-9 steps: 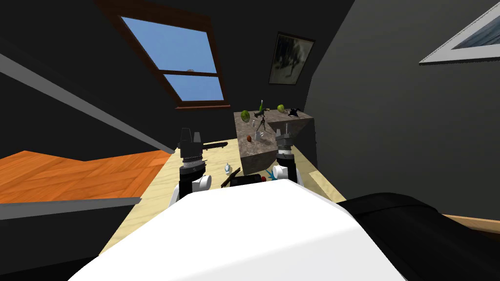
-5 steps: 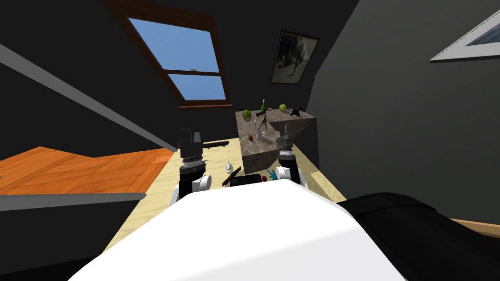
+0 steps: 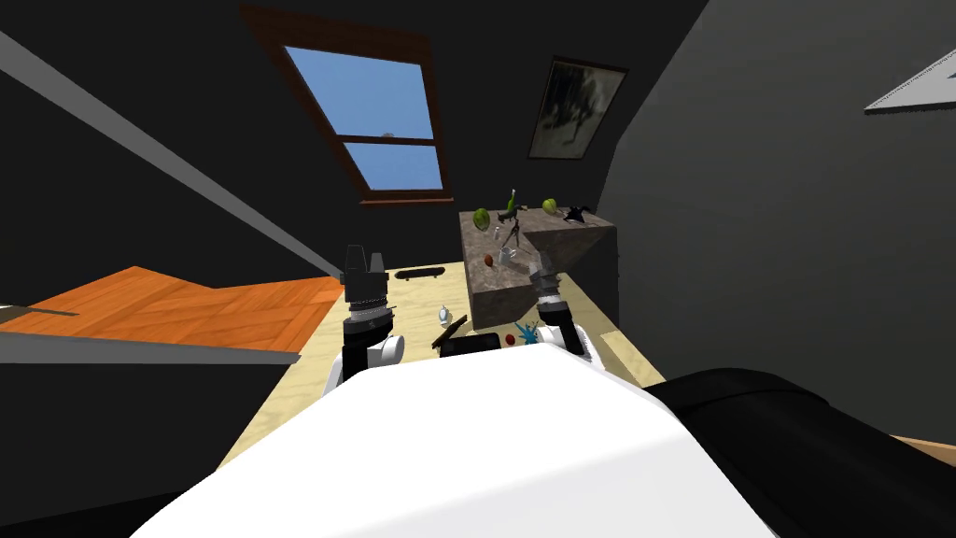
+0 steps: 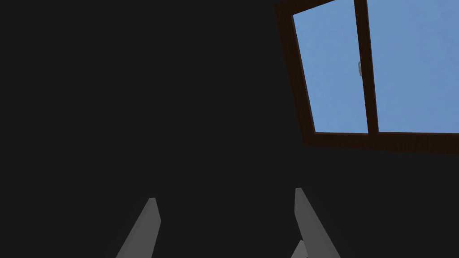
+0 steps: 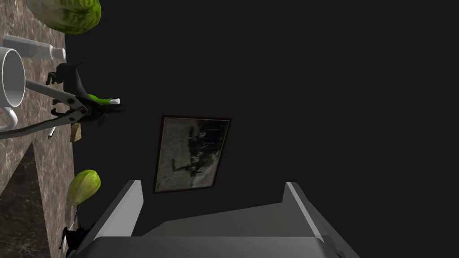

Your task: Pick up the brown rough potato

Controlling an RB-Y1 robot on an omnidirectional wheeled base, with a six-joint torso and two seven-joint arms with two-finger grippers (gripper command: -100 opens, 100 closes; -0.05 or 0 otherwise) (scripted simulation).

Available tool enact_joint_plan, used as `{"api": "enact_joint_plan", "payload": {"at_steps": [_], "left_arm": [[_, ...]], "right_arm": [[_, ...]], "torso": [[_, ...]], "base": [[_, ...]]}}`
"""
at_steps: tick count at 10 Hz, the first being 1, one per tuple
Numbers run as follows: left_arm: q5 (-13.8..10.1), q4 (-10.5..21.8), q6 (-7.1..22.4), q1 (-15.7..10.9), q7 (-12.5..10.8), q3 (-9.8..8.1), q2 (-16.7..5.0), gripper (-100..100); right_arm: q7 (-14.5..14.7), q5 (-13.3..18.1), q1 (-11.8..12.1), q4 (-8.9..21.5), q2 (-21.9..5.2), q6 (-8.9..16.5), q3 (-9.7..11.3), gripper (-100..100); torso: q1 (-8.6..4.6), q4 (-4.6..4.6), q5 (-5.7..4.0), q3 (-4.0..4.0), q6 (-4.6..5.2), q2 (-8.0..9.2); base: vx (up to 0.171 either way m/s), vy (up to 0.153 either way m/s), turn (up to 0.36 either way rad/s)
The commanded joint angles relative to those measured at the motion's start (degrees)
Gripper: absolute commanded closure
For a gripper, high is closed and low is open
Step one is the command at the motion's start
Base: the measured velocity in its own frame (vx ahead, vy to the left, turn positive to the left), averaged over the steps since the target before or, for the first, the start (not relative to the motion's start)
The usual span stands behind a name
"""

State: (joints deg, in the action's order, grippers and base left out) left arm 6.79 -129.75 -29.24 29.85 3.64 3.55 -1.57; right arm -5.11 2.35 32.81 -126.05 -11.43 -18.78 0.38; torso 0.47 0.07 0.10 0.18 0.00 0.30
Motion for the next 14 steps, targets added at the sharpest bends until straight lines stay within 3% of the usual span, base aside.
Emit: {"api": "enact_joint_plan", "payload": {"at_steps": [1,2,5,6,8,9,10,11,14], "left_arm": [[0.00,0.00,0.00,0.00,0.00,0.00,0.00,0],[0.00,0.00,0.00,0.00,0.00,0.00,0.00,0],[0.00,0.00,0.00,0.01,0.00,0.00,0.00,0],[0.00,0.00,0.00,0.00,0.00,0.00,0.00,0],[0.00,0.00,0.00,0.01,0.00,-0.01,0.00,0],[0.00,0.00,0.00,0.01,0.00,0.00,0.00,0],[0.00,0.00,0.00,0.01,0.00,-0.01,0.00,0],[0.00,0.00,0.00,0.01,0.00,0.00,0.00,0],[0.00,0.00,0.00,0.01,0.00,0.00,0.00,0]], "right_arm": [[0.96,-0.71,1.70,2.40,-2.86,0.05,-0.55,-100],[0.96,-0.71,1.70,2.40,-3.41,0.05,-0.55,-100],[2.74,-2.28,5.82,7.39,-9.11,0.36,-1.83,-100],[2.74,-2.28,5.82,7.39,-9.97,0.36,-1.83,-100],[4.10,-3.38,9.17,11.16,-13.86,0.47,-2.57,-100],[4.10,-3.38,9.17,11.16,-14.62,0.47,-2.57,-100],[4.82,-3.94,11.02,13.13,-16.81,0.52,-2.88,-100],[4.82,-3.94,11.02,13.13,-17.02,0.52,-2.88,-100],[7.17,-5.62,16.98,18.95,-23.44,0.70,-3.55,-100]], "torso": [[0.00,0.00,0.00,0.00,0.00,0.00],[0.00,0.00,0.00,0.00,-0.01,0.00],[-0.01,-0.04,0.00,-0.12,-0.01,-0.21],[0.03,-0.04,0.01,-0.09,0.00,-0.15],[-0.13,-0.04,-0.02,-0.12,0.00,-0.22],[0.02,-0.04,0.01,-0.12,0.00,-0.21],[-0.04,-0.04,0.01,-0.14,0.00,-0.25],[-0.01,-0.05,0.00,-0.13,-0.01,-0.23],[0.04,-0.05,0.02,-0.15,0.01,-0.28]], "base": [[-0.076,0.136,0.083],[-0.042,0.097,0.031],[-0.022,0.128,0.113],[-0.024,0.103,0.022],[-0.009,0.125,0.102],[-0.001,0.121,0.040],[-0.009,0.133,0.090],[-0.009,0.097,0.045],[0.016,0.150,0.138]]}}
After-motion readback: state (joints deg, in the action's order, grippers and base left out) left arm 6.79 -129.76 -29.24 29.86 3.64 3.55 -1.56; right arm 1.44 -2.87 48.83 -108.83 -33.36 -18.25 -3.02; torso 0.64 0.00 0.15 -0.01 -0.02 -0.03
